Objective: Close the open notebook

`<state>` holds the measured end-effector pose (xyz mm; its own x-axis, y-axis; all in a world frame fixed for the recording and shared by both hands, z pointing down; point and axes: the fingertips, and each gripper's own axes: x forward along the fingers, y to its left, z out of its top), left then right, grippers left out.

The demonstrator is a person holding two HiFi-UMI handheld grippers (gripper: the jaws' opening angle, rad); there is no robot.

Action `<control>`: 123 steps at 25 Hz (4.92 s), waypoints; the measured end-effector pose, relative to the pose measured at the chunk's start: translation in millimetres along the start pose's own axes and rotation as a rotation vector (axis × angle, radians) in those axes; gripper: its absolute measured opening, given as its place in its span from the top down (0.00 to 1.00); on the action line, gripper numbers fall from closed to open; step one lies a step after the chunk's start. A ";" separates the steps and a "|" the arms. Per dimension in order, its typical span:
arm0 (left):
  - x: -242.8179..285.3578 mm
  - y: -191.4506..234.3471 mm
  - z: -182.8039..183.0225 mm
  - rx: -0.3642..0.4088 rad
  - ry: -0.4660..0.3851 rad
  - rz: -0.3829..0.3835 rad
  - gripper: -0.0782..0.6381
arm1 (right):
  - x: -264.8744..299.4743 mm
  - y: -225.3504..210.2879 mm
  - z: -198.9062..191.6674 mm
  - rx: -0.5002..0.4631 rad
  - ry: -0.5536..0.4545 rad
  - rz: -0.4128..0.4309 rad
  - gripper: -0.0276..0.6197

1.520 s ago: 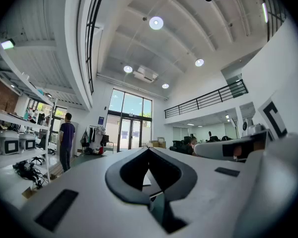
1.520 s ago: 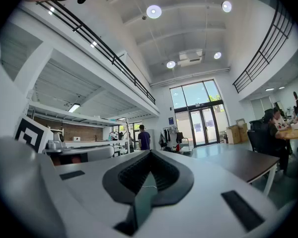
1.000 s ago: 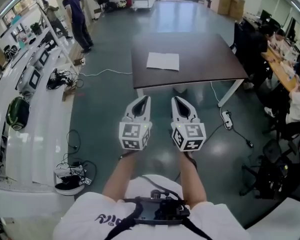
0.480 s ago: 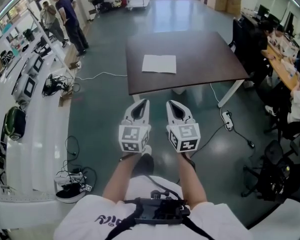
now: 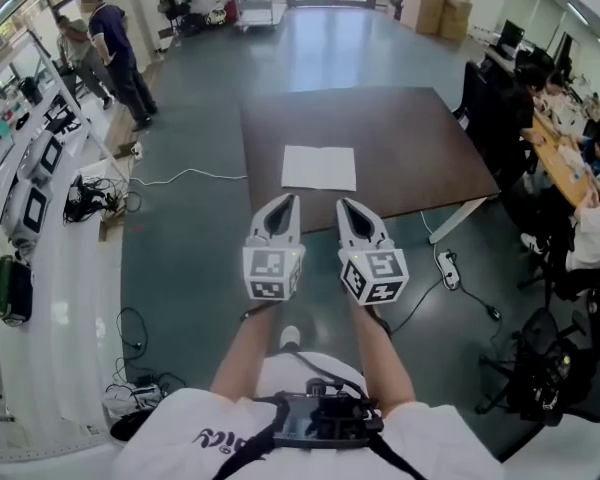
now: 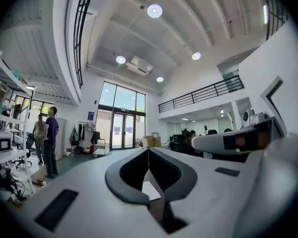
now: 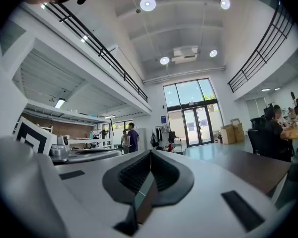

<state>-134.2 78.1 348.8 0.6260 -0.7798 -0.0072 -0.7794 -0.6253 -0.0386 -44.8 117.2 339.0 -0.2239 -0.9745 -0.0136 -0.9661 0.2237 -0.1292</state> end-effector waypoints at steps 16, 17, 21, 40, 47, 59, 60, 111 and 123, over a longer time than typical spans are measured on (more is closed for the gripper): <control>185.5 67.9 -37.4 -0.096 0.070 -0.035 0.88 | 173.0 -97.6 -24.2 0.013 0.064 0.038 0.95; 199.9 65.7 -36.6 -0.098 0.074 -0.035 0.88 | 182.9 -109.6 -21.3 0.012 0.065 0.048 0.95; 255.8 57.5 -31.3 -0.079 0.078 -0.012 0.88 | 218.1 -159.9 0.3 0.007 0.045 0.088 0.95; 356.6 80.1 -134.3 -0.152 0.269 0.152 0.88 | 314.0 -264.0 -80.6 0.105 0.223 0.210 0.95; 356.3 119.9 -219.7 -0.204 0.455 0.257 0.88 | 350.2 -283.2 -119.0 0.130 0.301 0.212 0.95; 312.8 159.2 -361.2 -0.534 0.657 0.405 0.76 | 392.0 -301.7 -186.5 0.156 0.440 0.205 0.95; 309.6 158.7 -368.9 -0.550 0.669 0.413 0.72 | 392.9 -300.5 -190.0 0.156 0.448 0.209 0.95; 313.8 126.6 -453.2 -1.519 0.482 0.421 0.88 | 380.6 -285.2 -224.2 0.156 0.515 0.188 0.95; 318.2 118.2 -416.4 -1.079 0.523 0.311 0.88 | 358.8 -285.0 -210.2 0.160 0.466 0.164 0.95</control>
<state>-37.8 -256.3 758.1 0.5181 -0.6626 0.5408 -0.6708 0.0775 0.7376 123.0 -292.9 579.4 -0.4392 -0.8085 0.3917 -0.8899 0.3320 -0.3127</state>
